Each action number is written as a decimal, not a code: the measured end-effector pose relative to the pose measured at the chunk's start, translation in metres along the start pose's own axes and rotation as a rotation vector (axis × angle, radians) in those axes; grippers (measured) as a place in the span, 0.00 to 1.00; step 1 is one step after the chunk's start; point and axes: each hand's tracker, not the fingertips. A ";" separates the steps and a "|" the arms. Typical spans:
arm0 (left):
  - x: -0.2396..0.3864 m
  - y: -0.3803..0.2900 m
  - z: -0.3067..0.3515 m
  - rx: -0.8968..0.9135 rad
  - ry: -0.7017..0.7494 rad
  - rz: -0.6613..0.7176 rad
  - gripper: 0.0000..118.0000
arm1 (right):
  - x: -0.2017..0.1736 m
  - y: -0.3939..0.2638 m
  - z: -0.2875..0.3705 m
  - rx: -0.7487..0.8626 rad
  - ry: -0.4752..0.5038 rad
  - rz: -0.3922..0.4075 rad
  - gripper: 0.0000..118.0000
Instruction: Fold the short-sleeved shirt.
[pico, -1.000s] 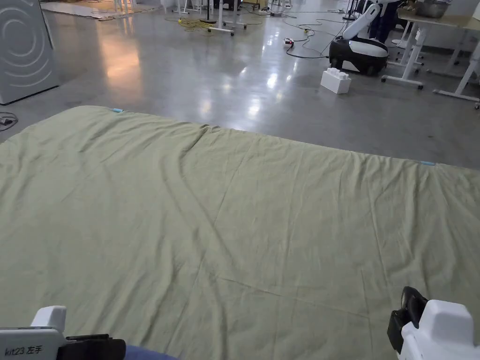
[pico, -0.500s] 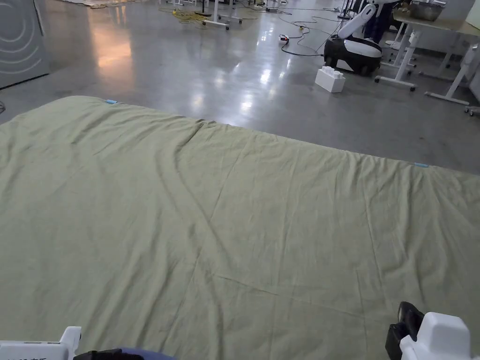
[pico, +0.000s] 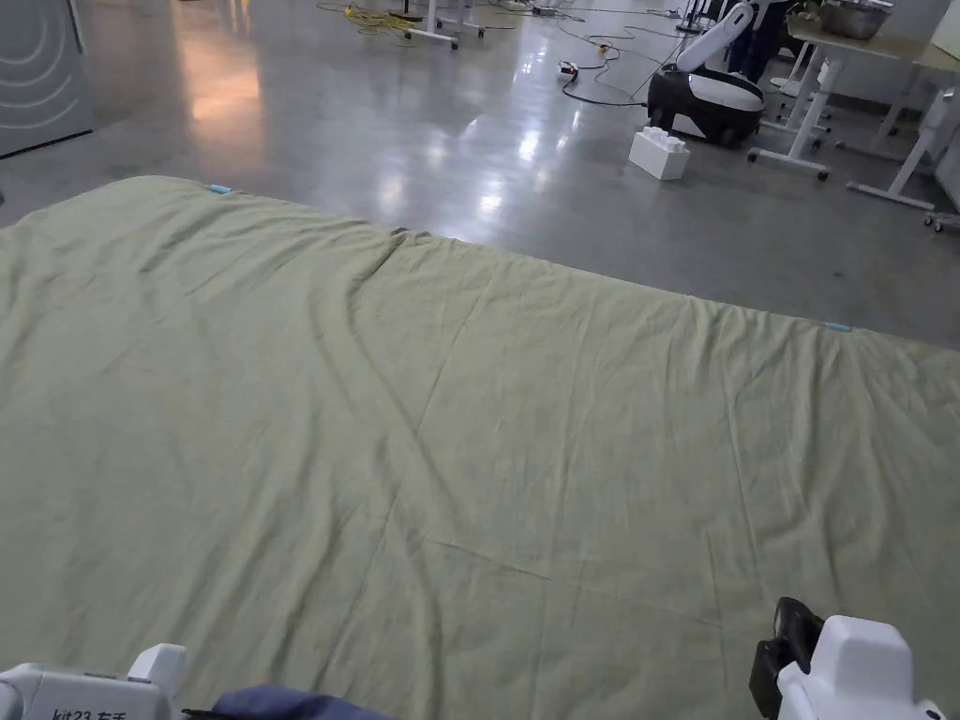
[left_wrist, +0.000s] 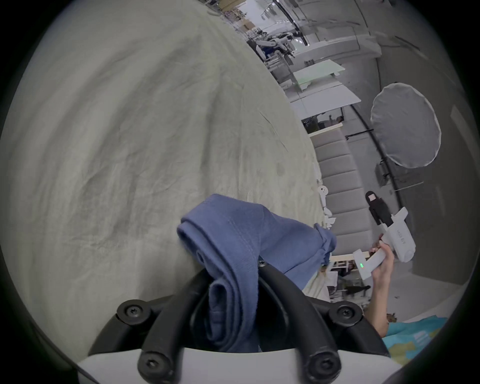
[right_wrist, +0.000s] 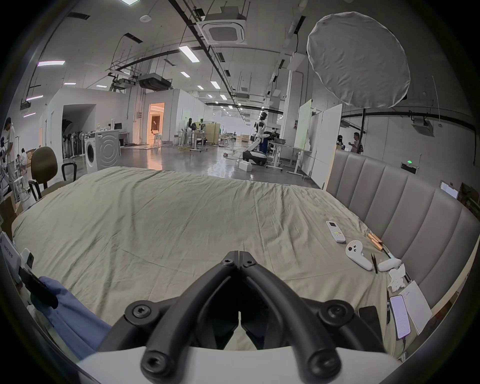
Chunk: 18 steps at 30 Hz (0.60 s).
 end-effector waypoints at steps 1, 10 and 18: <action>0.002 0.002 0.002 -0.003 0.010 0.000 0.08 | 0.001 0.000 0.000 0.001 -0.001 -0.001 0.01; 0.053 0.028 0.044 0.004 0.046 -0.064 0.08 | 0.007 0.002 -0.001 0.014 0.000 -0.003 0.01; 0.052 0.048 0.117 0.083 0.316 -0.097 0.08 | 0.008 0.001 -0.003 0.020 0.019 -0.007 0.01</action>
